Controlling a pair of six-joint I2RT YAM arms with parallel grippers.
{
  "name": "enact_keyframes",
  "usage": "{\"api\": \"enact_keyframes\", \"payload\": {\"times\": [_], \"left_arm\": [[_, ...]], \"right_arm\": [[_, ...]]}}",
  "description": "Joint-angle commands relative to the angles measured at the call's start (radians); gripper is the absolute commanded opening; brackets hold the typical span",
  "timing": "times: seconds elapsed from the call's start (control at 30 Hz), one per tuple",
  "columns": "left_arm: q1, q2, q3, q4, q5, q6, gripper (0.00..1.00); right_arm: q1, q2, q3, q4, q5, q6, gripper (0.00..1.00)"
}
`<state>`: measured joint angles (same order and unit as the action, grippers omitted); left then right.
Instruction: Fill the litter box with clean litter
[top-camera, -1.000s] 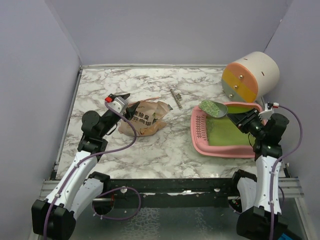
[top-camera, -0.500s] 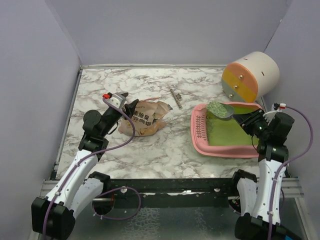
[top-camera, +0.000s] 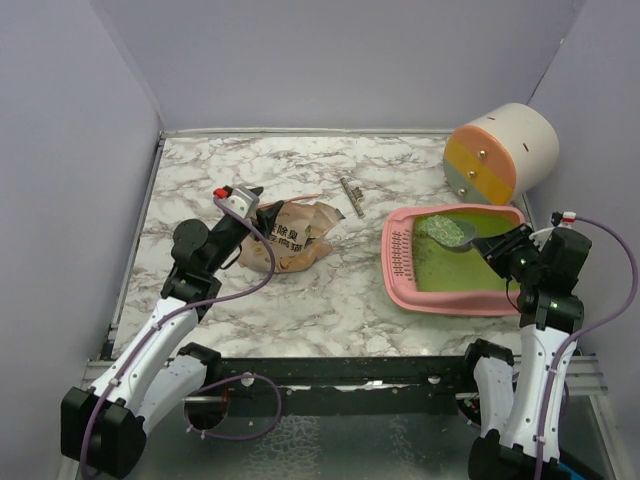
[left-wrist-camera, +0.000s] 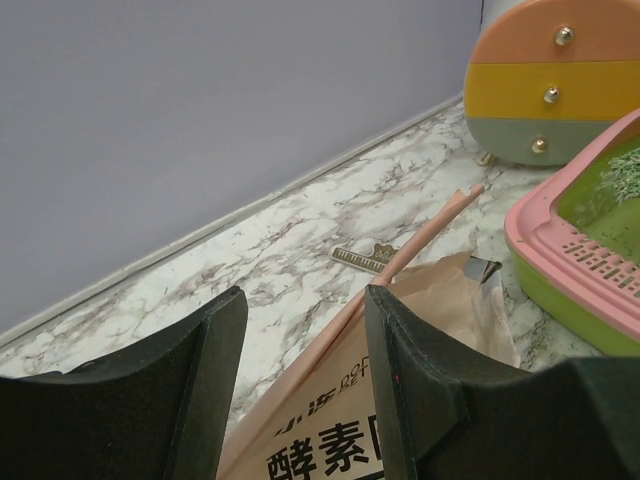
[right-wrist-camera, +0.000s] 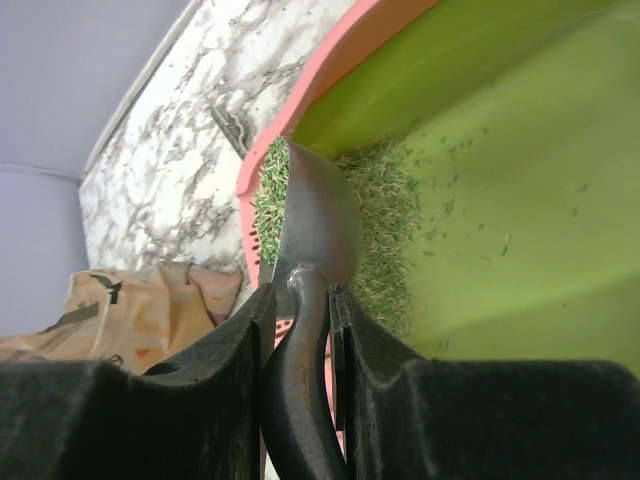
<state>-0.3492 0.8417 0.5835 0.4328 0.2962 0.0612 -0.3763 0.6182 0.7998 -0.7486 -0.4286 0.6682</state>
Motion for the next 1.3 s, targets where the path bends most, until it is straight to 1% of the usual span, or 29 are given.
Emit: {"api": "enact_keyframes", "payload": {"times": [0.0,0.4,0.53,0.77,1.03,1.13,1.27], "left_arm": [[-0.006,0.013,0.033,0.027,-0.016,0.001,0.54],[-0.005,0.031,0.038,0.027,0.006,-0.005,0.54],[-0.005,0.031,0.039,0.026,0.015,-0.004,0.54],[-0.005,0.030,0.041,0.026,0.028,-0.011,0.54],[-0.005,0.035,0.042,0.025,0.040,-0.014,0.54],[-0.006,0.041,0.045,0.022,0.048,-0.014,0.54],[-0.006,0.052,0.054,0.000,0.044,-0.008,0.54]], "right_arm": [[0.019,-0.028,0.067,-0.023,0.126,-0.077,0.01],[0.117,-0.044,0.234,-0.100,0.469,-0.256,0.01],[0.146,-0.048,0.285,-0.129,0.531,-0.286,0.01],[0.175,-0.051,0.342,-0.172,0.583,-0.330,0.01],[0.238,-0.033,0.410,-0.220,0.624,-0.410,0.01],[0.255,0.005,0.455,-0.269,0.598,-0.431,0.01],[0.270,0.056,0.476,-0.329,0.511,-0.456,0.01]]}}
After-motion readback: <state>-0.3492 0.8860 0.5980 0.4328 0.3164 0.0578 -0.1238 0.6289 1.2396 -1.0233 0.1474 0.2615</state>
